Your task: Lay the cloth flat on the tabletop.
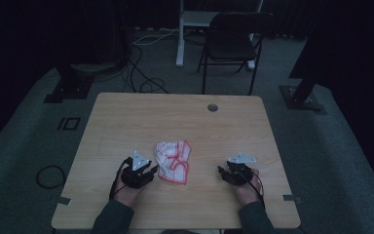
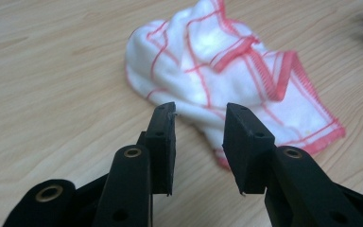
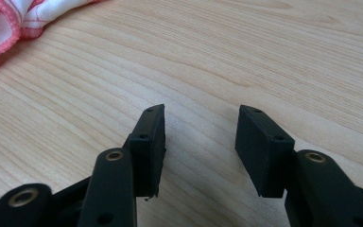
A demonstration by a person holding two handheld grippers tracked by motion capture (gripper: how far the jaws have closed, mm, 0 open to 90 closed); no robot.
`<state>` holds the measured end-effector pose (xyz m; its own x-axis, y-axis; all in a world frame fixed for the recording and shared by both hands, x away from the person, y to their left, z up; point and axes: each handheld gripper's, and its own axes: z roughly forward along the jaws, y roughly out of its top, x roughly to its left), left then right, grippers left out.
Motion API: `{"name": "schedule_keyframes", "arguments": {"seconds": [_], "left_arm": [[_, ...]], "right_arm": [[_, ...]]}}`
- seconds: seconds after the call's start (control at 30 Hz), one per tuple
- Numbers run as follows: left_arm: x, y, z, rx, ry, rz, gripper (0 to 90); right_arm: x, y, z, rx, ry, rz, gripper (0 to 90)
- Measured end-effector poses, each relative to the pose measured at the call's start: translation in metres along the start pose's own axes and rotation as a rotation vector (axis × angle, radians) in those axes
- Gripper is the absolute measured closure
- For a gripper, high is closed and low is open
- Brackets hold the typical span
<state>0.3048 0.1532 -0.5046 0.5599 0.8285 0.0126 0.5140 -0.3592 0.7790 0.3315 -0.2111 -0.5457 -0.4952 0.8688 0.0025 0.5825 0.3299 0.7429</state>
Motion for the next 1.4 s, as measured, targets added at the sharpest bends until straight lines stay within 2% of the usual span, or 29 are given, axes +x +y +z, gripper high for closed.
{"name": "schedule_keyframes", "arguments": {"seconds": [0.13, 0.17, 0.27, 0.3, 0.53, 0.83, 1.13, 1.23, 1.4], "left_arm": [[-0.001, 0.007, 0.005, 0.001, -0.019, 0.016, 65.4], [-0.002, 0.01, 0.008, -0.003, -0.036, 0.013, 66.9], [-0.005, 0.013, 0.011, 0.002, -0.048, 0.021, 70.0], [-0.008, 0.016, 0.014, 0.005, -0.053, 0.038, 70.4], [-0.013, 0.027, 0.021, 0.004, -0.056, 0.059, 70.3], [-0.021, 0.044, 0.035, 0.01, -0.066, 0.105, 67.2], [-0.029, 0.053, 0.05, 0.02, -0.065, 0.129, 61.4], [-0.032, 0.056, 0.056, 0.025, -0.057, 0.149, 59.8], [-0.034, 0.057, 0.065, 0.046, -0.043, 0.154, 56.3]], "right_arm": [[0.001, 0.0, 0.001, -0.002, -0.001, 0.001, 51.1], [0.0, 0.0, 0.001, -0.002, -0.001, 0.001, 51.0], [0.0, 0.0, 0.001, -0.003, 0.001, 0.0, 50.8], [0.0, 0.0, 0.001, -0.004, 0.002, 0.0, 50.5], [0.0, 0.0, 0.001, -0.004, 0.003, 0.0, 50.2], [0.001, -0.001, 0.001, -0.009, 0.011, -0.004, 47.7], [0.0, -0.001, 0.001, -0.01, 0.015, -0.007, 46.9], [0.0, -0.001, 0.001, -0.011, 0.017, -0.009, 46.7], [0.0, -0.001, 0.001, -0.011, 0.019, -0.01, 46.6]]}}
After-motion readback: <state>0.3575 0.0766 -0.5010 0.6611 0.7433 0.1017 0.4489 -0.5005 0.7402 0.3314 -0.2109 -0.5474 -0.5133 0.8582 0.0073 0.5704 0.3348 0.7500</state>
